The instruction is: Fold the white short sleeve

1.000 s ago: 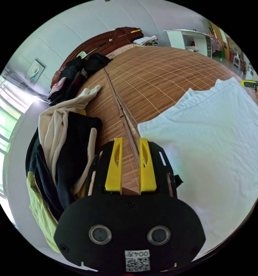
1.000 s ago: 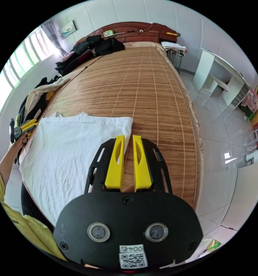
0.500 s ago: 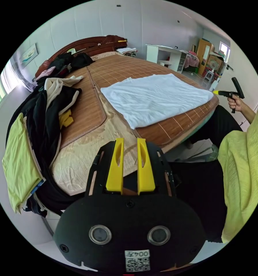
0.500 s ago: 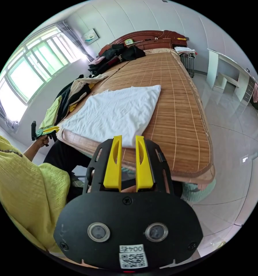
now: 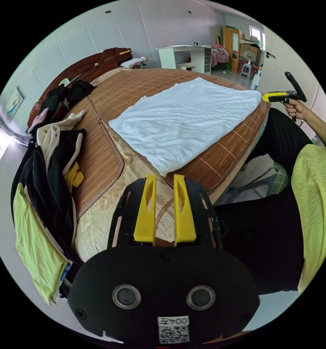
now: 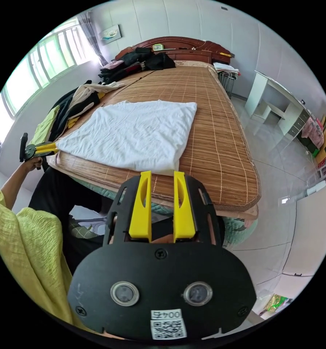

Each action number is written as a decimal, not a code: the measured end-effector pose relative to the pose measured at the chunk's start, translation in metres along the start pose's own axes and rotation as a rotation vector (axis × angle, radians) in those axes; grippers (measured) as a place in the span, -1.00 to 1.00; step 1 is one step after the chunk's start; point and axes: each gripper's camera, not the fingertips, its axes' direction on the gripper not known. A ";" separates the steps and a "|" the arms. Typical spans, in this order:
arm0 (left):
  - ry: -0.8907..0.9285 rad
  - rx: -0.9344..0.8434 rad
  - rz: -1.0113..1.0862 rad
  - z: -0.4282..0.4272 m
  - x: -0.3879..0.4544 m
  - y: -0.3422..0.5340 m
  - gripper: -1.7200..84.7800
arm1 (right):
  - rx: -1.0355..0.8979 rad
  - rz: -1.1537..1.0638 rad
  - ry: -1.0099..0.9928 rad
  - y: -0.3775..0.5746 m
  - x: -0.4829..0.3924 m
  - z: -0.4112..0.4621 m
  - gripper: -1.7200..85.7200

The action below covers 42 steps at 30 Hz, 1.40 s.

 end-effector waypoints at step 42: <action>0.033 0.028 -0.065 0.028 0.072 0.019 -0.95 | 0.017 -0.417 0.053 0.040 -0.009 0.014 -0.94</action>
